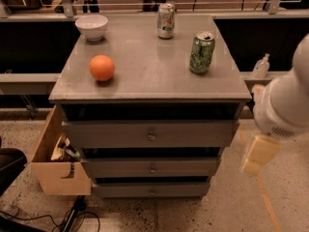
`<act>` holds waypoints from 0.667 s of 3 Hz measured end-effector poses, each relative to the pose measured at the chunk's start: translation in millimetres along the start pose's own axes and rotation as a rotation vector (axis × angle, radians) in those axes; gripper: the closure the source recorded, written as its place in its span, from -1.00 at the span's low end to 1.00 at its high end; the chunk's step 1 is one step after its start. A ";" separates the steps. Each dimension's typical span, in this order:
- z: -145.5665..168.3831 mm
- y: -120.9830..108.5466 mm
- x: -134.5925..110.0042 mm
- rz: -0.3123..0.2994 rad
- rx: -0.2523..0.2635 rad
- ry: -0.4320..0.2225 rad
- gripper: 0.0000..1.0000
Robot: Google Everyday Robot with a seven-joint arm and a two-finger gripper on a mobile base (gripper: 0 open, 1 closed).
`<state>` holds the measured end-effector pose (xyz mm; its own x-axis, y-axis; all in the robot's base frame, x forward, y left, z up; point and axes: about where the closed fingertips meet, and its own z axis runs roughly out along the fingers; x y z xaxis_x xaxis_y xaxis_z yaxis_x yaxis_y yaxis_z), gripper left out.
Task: Open middle drawer
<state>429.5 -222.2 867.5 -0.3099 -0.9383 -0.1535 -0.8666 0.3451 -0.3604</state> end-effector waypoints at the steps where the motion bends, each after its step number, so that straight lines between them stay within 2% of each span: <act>1: 57.4 17.8 11.0 -0.029 0.005 -0.013 -1.00; 2: 111.7 32.8 17.6 -0.042 -0.014 -0.064 -1.00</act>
Offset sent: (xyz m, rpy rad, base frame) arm 0.0219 -0.0015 -0.1943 0.1155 -0.0099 0.1127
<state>439.4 -225.1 750.2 -0.2479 -0.9486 -0.1969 -0.8840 0.3047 -0.3545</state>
